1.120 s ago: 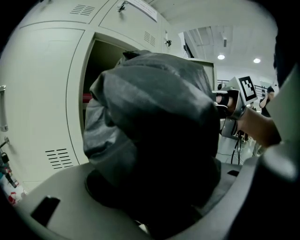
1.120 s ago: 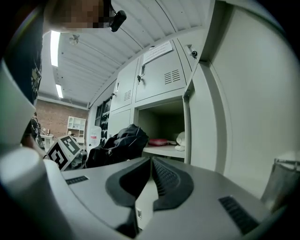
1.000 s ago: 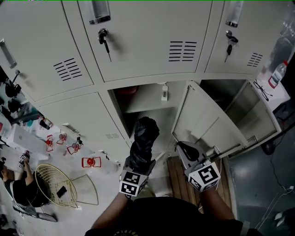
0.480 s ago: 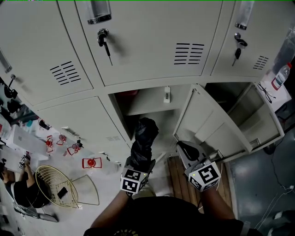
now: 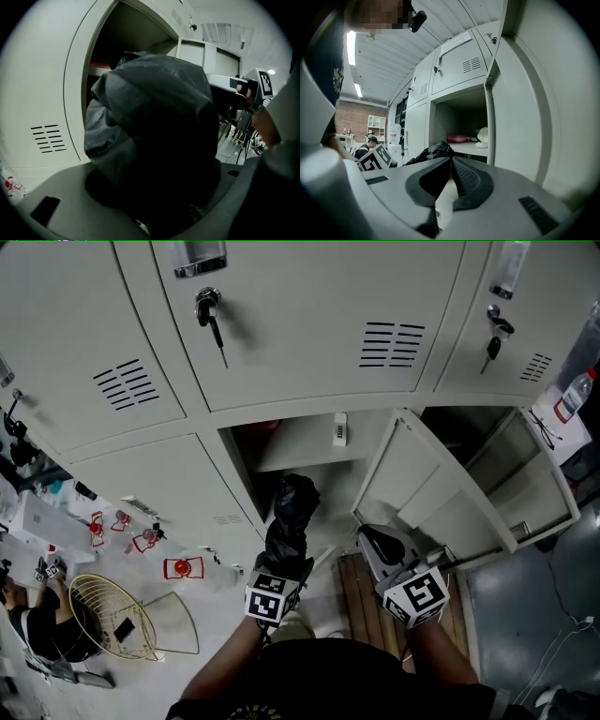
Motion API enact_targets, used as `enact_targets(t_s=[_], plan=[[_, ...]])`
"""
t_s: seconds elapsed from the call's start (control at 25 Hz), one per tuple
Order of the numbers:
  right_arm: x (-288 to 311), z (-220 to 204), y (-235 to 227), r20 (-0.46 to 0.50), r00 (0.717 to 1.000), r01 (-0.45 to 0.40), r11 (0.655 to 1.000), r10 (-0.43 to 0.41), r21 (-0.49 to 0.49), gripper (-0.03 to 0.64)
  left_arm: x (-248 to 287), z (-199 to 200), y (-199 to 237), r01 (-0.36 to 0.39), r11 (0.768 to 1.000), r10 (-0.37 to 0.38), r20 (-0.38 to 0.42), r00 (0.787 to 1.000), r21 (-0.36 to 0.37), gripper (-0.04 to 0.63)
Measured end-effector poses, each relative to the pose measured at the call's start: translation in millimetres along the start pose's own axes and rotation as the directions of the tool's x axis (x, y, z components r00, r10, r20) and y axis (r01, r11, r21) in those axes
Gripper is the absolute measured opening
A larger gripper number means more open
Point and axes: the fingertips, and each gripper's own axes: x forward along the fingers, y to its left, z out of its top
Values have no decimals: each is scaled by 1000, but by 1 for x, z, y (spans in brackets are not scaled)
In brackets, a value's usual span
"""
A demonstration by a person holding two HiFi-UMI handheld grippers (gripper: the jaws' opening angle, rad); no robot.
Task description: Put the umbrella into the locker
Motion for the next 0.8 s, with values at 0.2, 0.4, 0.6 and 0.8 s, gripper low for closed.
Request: enact_targets(t_s=[0.2, 0.4, 0.6, 0.8], plan=[[2, -2, -1, -4, 1000, 5, 1000, -5, 5, 32, 8, -2, 9, -7, 1000, 7, -18, 1000, -13, 291], [4, -5, -1, -11, 1000, 5, 1000, -5, 9, 32, 17, -4, 18, -11, 999, 10, -33, 999, -32, 291], [6, -9, -1, -18, 1000, 10, 1000, -9, 20, 32, 26, -5, 23, -21, 1000, 20, -48, 999, -17, 293], [10, -11, -3, -22, 1000, 4, 1000, -4, 21, 32, 37, -12, 20, -3, 1000, 2, -81, 997, -15, 293]])
